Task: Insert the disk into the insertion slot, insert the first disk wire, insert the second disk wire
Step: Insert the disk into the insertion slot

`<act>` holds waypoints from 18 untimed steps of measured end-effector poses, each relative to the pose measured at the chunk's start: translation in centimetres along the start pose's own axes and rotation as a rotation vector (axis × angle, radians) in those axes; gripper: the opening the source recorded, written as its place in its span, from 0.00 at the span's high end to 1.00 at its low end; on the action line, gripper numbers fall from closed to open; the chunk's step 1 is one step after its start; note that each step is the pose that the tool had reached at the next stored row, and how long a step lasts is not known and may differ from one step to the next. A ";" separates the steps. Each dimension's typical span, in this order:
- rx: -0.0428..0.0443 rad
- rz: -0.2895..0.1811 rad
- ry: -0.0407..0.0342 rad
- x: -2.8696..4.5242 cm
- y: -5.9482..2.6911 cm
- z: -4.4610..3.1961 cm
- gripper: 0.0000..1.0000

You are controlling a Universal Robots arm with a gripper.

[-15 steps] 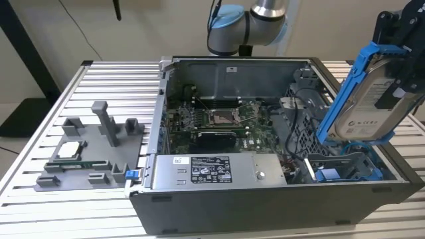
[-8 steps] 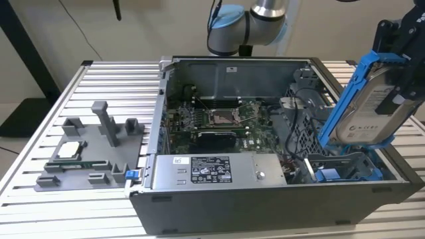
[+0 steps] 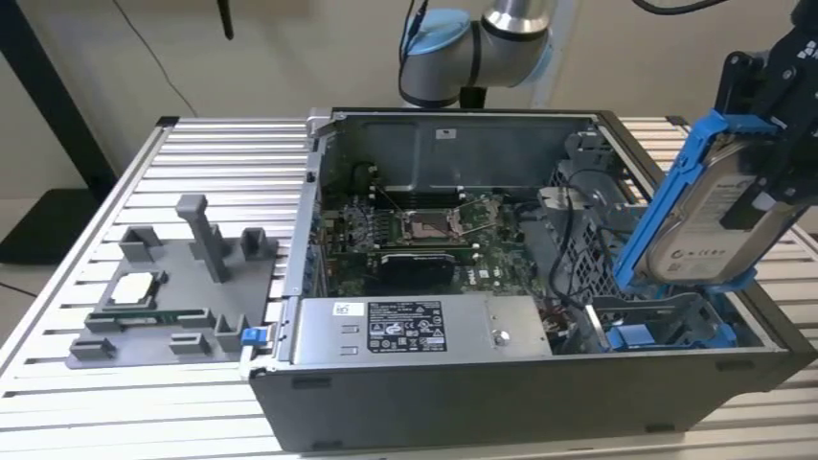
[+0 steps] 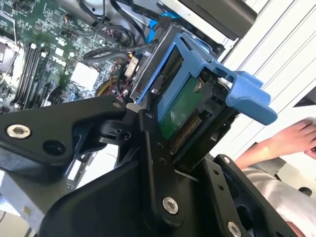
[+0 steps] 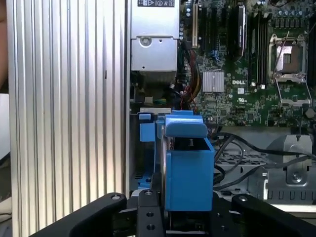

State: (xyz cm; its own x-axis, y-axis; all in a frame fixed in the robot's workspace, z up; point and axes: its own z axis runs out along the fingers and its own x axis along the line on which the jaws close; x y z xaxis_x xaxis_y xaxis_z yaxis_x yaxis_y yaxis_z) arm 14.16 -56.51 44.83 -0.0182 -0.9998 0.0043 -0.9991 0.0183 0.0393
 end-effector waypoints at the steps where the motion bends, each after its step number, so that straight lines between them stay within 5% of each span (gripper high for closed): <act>1: 0.0000 0.000 0.0000 0.00 -0.02 0.10 1.00; 10: 0.0000 0.000 -0.0003 0.03 -0.11 0.97 1.00; 18: -0.0001 0.001 -0.0081 0.47 -0.13 1.28 1.00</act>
State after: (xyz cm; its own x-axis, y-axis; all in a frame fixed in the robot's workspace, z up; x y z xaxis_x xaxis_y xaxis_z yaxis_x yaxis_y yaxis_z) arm 14.24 -56.99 43.55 -0.0190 -0.9998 -0.0038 -0.9990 0.0188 0.0394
